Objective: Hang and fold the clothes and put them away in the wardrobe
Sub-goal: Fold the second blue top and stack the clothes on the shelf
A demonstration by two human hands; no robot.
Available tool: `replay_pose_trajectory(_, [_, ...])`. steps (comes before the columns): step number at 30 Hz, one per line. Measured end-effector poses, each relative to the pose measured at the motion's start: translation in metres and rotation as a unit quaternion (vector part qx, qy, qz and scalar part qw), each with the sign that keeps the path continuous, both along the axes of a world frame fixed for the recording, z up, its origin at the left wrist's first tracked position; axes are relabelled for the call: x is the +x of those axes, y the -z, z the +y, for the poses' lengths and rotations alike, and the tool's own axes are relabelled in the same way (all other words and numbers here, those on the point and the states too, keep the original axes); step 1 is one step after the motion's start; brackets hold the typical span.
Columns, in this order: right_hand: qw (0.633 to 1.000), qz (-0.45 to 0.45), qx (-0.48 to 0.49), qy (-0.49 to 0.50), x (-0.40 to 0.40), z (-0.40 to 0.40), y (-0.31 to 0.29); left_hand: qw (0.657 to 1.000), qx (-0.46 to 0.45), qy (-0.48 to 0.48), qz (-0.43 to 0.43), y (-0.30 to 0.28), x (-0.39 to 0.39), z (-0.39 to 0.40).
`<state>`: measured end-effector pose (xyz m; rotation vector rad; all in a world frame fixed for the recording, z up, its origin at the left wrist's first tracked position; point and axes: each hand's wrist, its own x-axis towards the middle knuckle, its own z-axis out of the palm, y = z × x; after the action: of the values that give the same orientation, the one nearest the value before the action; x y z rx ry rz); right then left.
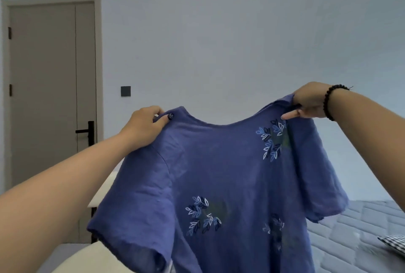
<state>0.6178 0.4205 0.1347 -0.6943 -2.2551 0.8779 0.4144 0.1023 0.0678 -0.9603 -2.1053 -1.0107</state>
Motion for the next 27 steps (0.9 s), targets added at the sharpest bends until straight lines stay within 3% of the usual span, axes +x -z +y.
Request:
replay_pose_trajectory(6, [0.998, 0.059, -0.031, 0.017, -0.004, 0.001, 0.034, 0.994, -0.107, 0.024, -0.009, 0.021, 0.001, 0.004])
replay_pose_trajectory(10, [0.999, -0.028, -0.006, 0.021, -0.023, 0.011, 0.067, 0.983, -0.179, 0.003, -0.033, 0.048, -0.021, 0.014])
replay_pose_trajectory(16, [0.978, -0.184, -0.102, -0.015, -0.089, 0.057, 0.134, 0.958, -0.276, 0.003, -0.078, 0.108, -0.092, 0.047])
replay_pose_trajectory(24, [0.923, -0.288, -0.253, -0.002, -0.224, 0.141, 0.266, 0.867, -0.474, 0.006, -0.154, 0.221, -0.217, 0.128])
replay_pose_trajectory(27, [0.918, -0.277, -0.284, 0.024, -0.277, 0.171, 0.322, 0.833, -0.528, 0.004, -0.165, 0.264, -0.274, 0.169])
